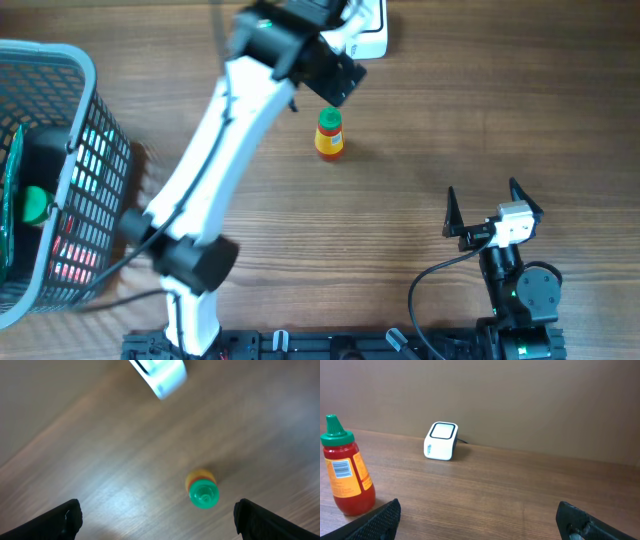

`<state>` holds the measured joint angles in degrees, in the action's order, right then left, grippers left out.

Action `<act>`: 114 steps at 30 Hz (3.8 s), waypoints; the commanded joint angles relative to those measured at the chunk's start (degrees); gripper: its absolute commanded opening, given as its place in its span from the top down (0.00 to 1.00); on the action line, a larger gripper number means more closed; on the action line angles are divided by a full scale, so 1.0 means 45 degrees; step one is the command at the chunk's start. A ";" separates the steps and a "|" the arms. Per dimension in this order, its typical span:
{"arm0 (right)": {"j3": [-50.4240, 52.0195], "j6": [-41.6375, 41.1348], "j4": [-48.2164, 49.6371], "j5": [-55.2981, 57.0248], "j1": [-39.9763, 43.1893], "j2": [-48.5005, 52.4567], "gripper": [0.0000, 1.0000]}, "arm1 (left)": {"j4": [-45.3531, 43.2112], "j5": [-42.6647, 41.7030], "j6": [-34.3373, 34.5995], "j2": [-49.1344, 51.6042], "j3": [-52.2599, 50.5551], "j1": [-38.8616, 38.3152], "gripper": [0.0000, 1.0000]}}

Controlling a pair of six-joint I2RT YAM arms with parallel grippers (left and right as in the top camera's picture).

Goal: Scan the item barcode
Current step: 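Carry the bottle forward and set it upright near the scanner, then return the left gripper into the basket toward the green packet, then grasp the green packet and lift it out of the basket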

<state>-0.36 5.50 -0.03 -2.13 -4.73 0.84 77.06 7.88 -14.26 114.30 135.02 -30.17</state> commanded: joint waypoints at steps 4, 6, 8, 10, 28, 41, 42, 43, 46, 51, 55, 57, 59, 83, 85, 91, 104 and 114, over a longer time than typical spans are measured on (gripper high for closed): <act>0.0015 0.0112 0.0024 -0.0160 -0.0019 -0.0092 0.00 | -0.0481 0.0486 0.2958 -0.2973 0.0393 0.2662 0.00; 0.0015 0.0112 0.0019 -0.0160 -0.0019 -0.0092 0.00 | -0.0461 0.0661 0.3400 -0.3405 0.0393 0.3925 0.00; 0.0015 0.0112 0.0024 -0.0160 -0.0019 -0.0092 0.00 | -0.0199 0.0651 0.4022 -0.3672 0.0393 0.5595 0.00; 0.0015 0.0112 0.0024 -0.0160 -0.0019 -0.0092 0.00 | 0.0228 0.0646 0.4333 -0.3711 0.0393 0.6960 0.00; 0.0015 0.0112 0.0019 -0.0160 -0.0019 -0.0092 0.00 | 0.1506 -0.0107 0.3536 -0.2934 -0.1885 1.5679 0.00; 0.0015 0.0112 0.0019 -0.0160 -0.0019 -0.0092 0.00 | -0.3016 -0.0073 0.1239 -0.2871 -0.8714 1.6742 0.00; 0.0015 0.0112 0.0024 -0.0160 -0.0019 -0.0092 0.00 | -0.3638 -0.0068 0.1224 -0.2871 -0.9160 1.6742 0.00; 0.0015 0.0112 0.0024 -0.0160 -0.0019 -0.0092 0.00 | -0.3997 -0.0068 0.1205 -0.2866 -0.9403 1.6742 0.00; 0.0015 0.0107 0.0024 -0.0160 -0.0019 -0.0092 0.00 | -0.5197 -0.0068 0.1209 -0.2866 -1.0083 1.6742 0.00; 0.0015 0.0112 0.0024 -0.0160 -0.0019 -0.0092 0.00 | -0.6693 -0.0083 0.1209 -0.2637 -1.0860 1.6742 0.00; 0.0015 0.0112 0.0024 -0.0160 -0.0019 -0.0092 0.00 | -0.7223 -0.0083 0.1209 -0.2084 -1.1006 1.6747 0.00; 0.0015 0.0112 0.0024 -0.0160 -0.0019 -0.0092 0.00 | -0.7441 -0.0204 0.1214 -0.1758 -1.1006 1.6747 0.00; 0.0015 0.0112 0.0019 -0.0160 -0.0019 -0.0092 0.00 | -0.7630 -0.0267 0.1209 -0.1443 -1.1006 1.6747 0.00; 0.0015 0.0112 0.0024 -0.0160 -0.0019 -0.0092 0.00 | -0.8422 -0.0359 0.4478 -0.8612 -1.0307 1.6757 0.96; 0.0015 0.0112 0.0019 -0.0160 -0.0019 -0.0092 0.00 | -0.8490 -0.0413 0.6373 -1.0161 -1.0307 1.6757 0.96; 0.0015 0.0112 0.0024 -0.0160 -0.0029 -0.0092 0.00 | -1.0278 -0.7538 1.0822 -1.3143 -1.0307 1.6733 0.96; 0.0015 0.0112 0.0024 -0.0160 -0.0044 -0.0092 0.00 | -0.5532 -1.1123 0.7116 -1.1934 -1.1264 1.2857 0.96; 0.0015 0.0112 0.0024 -0.0160 -0.0044 -0.0092 0.00 | -0.6105 -1.0637 0.5882 -0.6018 -1.2794 0.7368 0.96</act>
<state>-0.36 5.50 -0.03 -2.13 -4.73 0.84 51.99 -40.25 14.50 80.01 77.93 8.75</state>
